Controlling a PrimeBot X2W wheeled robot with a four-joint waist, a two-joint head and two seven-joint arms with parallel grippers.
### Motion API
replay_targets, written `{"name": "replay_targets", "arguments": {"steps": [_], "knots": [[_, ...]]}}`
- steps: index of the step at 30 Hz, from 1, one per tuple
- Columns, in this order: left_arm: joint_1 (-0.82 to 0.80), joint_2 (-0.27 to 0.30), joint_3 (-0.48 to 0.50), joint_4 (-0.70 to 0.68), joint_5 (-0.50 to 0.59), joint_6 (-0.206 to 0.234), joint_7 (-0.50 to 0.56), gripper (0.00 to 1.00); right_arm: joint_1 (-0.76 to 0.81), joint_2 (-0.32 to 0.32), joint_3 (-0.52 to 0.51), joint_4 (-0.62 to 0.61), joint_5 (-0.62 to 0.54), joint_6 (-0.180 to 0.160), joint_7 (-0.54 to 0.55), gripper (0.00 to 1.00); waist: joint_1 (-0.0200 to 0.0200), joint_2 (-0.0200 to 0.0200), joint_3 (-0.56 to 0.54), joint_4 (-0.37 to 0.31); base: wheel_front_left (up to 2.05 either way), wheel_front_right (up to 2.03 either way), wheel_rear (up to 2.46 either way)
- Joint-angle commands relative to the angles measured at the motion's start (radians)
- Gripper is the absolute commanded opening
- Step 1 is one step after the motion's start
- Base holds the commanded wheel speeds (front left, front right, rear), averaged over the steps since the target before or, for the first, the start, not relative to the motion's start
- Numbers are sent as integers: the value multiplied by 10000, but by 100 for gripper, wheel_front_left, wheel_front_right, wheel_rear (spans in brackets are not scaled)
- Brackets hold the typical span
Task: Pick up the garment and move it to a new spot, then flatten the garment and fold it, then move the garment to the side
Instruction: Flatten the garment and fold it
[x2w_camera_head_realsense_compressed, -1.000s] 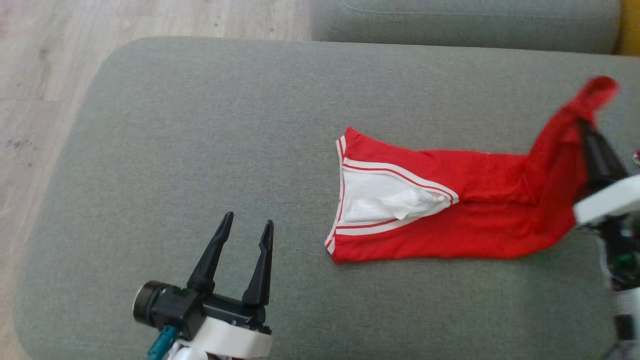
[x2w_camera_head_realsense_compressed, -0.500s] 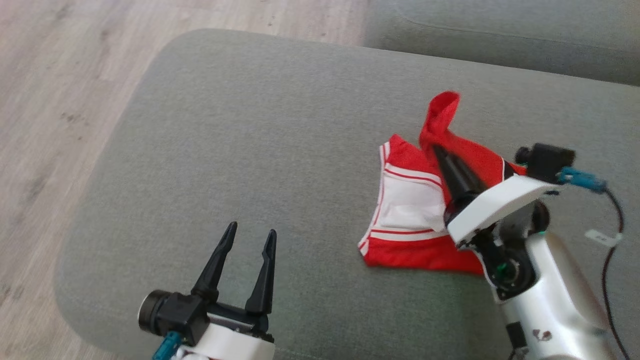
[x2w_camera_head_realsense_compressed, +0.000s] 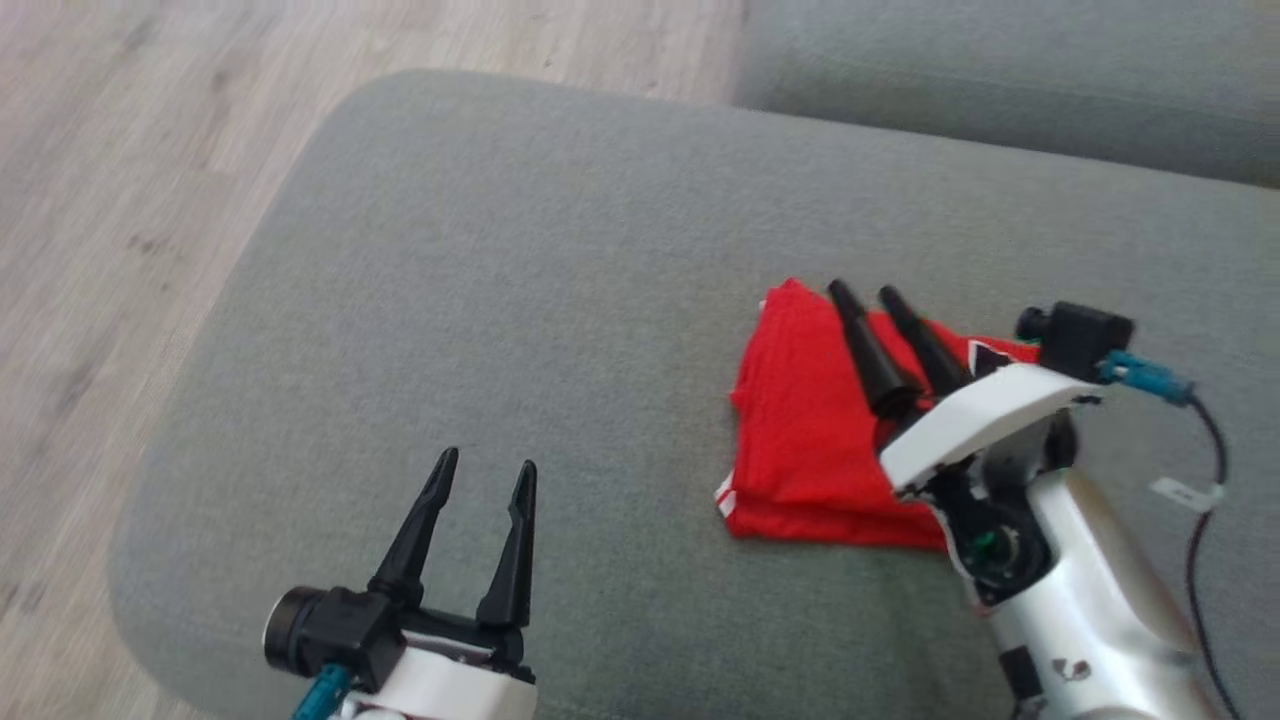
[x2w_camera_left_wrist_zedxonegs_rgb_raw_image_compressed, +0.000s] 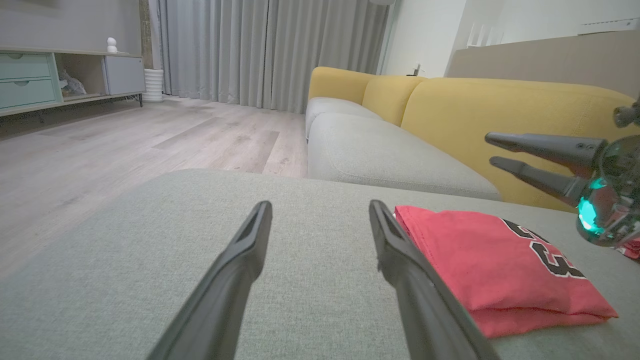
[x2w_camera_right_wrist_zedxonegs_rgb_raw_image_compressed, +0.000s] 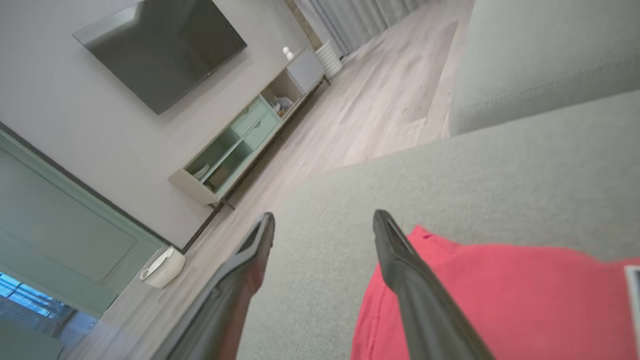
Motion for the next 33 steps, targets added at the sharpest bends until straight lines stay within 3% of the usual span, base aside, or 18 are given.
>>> {"name": "replay_targets", "arguments": {"steps": [1,7,14,19,23,33], "knots": [[-87,-79,468,-312,51,-50,-95,100,-297,-38,55,-503,-115,39,-195,100,0,-1,-240,-253,0,0,0],[210,-97,722,-245,-46,-45,-95,100,589,-1196,-263,-1209,-445,39,-1178,100,0,-1,-915,-853,0,0,0],[554,-187,1155,-146,-87,260,-95,100,2168,-2263,-93,-991,-1579,39,-3414,100,0,-1,-1415,-1435,0,0,0],[824,-270,1456,-6,285,524,-95,100,3107,-1995,-619,-230,-2838,39,-3951,100,0,-1,-1717,-1767,0,0,0],[1135,-231,1673,536,676,506,-95,100,4254,-1191,-1230,-668,-4303,39,-3963,100,0,-1,-2037,-2014,0,0,0],[1645,-313,2279,1009,1265,308,-95,100,5512,-491,-1495,-989,-5295,39,-3965,100,0,-1,-2603,-2293,0,0,0]]}}
